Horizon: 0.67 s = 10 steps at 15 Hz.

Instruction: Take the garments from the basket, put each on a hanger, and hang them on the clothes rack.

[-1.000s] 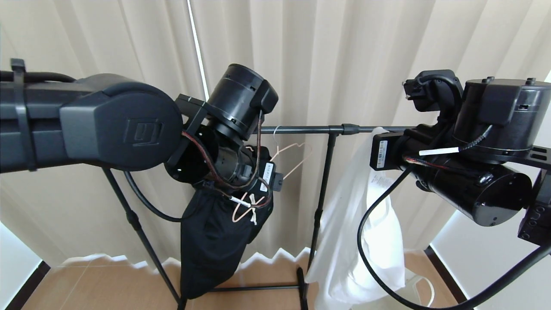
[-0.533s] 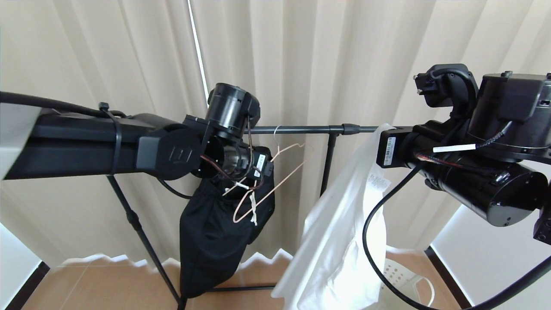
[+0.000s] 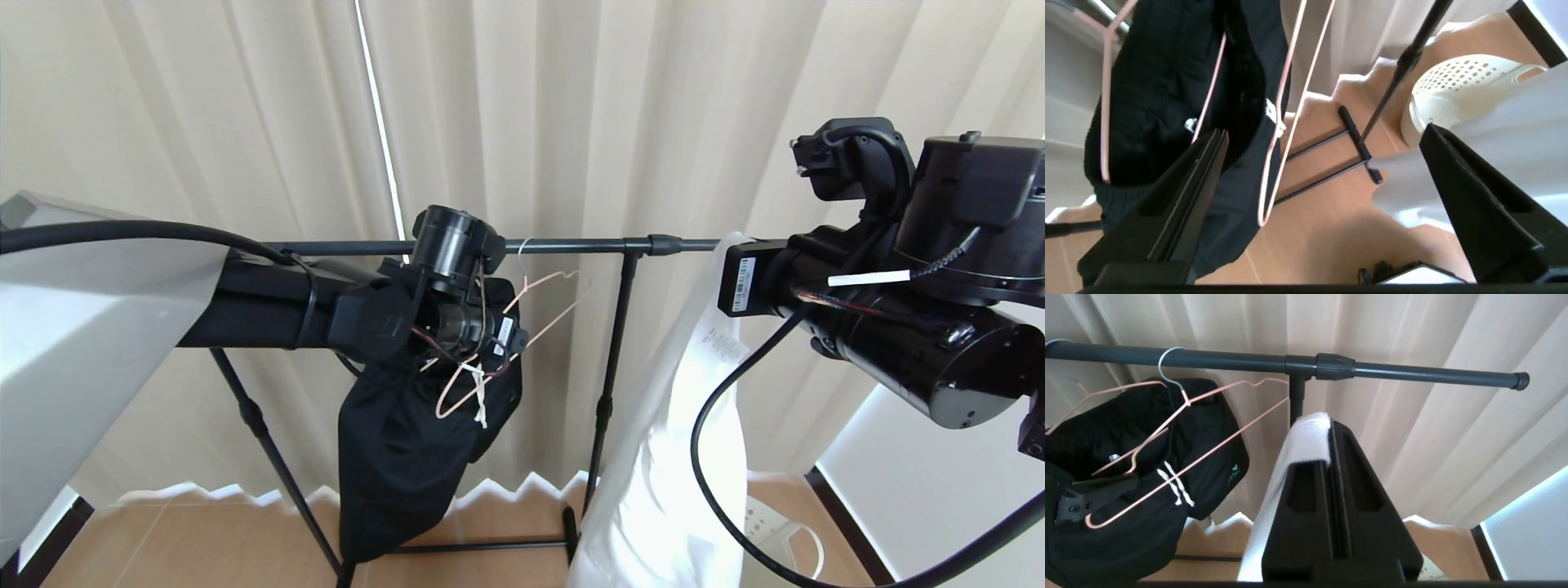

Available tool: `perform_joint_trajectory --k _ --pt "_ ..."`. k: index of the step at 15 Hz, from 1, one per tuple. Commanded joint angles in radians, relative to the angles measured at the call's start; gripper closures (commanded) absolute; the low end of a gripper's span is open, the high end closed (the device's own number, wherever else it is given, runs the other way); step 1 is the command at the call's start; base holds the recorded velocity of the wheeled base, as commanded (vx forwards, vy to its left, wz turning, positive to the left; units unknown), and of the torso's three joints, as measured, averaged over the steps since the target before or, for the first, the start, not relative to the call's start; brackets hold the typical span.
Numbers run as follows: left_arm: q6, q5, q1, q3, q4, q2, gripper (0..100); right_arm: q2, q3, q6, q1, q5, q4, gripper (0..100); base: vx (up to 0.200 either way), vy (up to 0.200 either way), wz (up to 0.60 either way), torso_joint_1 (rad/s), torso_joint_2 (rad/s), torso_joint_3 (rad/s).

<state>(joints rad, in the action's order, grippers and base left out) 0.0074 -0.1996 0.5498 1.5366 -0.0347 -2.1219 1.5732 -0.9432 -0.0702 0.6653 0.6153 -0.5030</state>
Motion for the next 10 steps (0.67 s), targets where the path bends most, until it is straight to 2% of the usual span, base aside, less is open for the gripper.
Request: perform_joint_trajectory --k 1,3,10 --pt "0.002 0.005 -0.017 0.008 0.048 -0.070 0 0.004 0.000 0.000 -0.001 0.000 0.000 100 0.000 0.000 0.00 0.000 0.00 0.000" --pt "0.002 0.005 -0.021 0.011 0.098 -0.107 0 0.005 0.000 0.000 -0.007 0.000 0.000 100 0.000 0.000 0.00 0.000 0.00 0.000" --pt "0.005 0.005 -0.042 0.097 0.159 -0.224 0 0.018 0.000 0.000 -0.012 -0.002 0.000 100 0.000 0.000 0.00 0.000 0.00 0.000"
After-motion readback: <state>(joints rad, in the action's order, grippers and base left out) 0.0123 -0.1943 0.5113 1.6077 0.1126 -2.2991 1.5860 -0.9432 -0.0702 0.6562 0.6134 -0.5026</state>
